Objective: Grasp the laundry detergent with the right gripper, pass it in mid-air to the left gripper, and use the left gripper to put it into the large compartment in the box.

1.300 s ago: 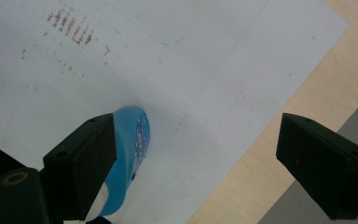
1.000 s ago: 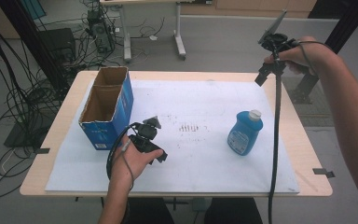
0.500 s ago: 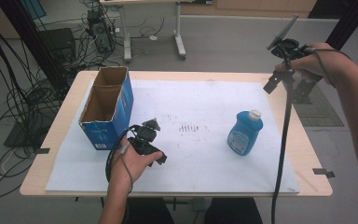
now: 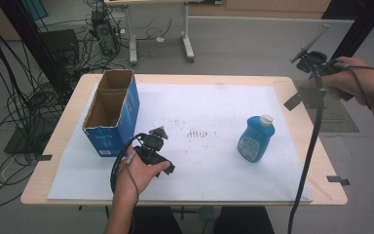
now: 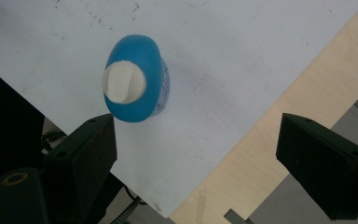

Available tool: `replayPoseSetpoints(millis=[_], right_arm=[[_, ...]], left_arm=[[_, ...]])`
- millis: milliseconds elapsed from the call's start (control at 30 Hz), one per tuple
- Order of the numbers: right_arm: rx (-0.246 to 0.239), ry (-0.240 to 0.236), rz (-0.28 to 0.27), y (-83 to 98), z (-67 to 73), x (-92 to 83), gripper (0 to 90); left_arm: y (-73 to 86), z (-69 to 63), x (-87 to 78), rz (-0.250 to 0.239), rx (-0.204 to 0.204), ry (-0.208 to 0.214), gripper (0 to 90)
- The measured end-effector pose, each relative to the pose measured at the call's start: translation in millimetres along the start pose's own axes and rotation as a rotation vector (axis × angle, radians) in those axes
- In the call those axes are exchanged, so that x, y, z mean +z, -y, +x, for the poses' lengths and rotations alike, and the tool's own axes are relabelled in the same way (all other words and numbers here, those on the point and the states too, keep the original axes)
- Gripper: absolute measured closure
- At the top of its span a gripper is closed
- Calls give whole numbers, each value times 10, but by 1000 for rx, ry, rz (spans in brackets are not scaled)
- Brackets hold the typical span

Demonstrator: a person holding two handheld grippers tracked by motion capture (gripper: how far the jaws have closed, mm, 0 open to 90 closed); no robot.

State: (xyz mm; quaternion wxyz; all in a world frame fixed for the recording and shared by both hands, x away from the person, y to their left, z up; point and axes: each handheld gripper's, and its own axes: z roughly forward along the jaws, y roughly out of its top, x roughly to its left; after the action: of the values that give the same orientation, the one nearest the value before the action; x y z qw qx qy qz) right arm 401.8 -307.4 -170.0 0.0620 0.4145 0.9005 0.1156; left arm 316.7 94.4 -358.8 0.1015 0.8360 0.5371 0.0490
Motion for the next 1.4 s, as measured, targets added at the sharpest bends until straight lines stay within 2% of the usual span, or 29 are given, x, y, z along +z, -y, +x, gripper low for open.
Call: replayPoseSetpoints(millis=[67, 467, 633, 733, 1067, 1133, 1400], right_arm=[[-2, 16, 3, 61, 16, 9, 120], [-3, 2, -11, 288, 108, 60, 121], [-7, 13, -11, 353, 145, 89, 116], [1, 22, -12, 403, 161, 126, 119], [4, 5, -1, 580, 190, 323, 119], [8, 2, 0, 602, 195, 350, 120], [19, -14, -9, 688, 197, 446, 121]], left_arm=[[8, -5, -4, -4, -6, 1, 124], [12, -35, -11, -5, 4, 6, 124], [8, -34, -25, -6, 7, 2, 123], [15, -30, -25, -3, 8, 2, 123], [32, -24, -34, -2, 3, 6, 122], [35, -29, -39, -5, 3, 20, 123], [28, -45, -37, -8, 3, 21, 122]])
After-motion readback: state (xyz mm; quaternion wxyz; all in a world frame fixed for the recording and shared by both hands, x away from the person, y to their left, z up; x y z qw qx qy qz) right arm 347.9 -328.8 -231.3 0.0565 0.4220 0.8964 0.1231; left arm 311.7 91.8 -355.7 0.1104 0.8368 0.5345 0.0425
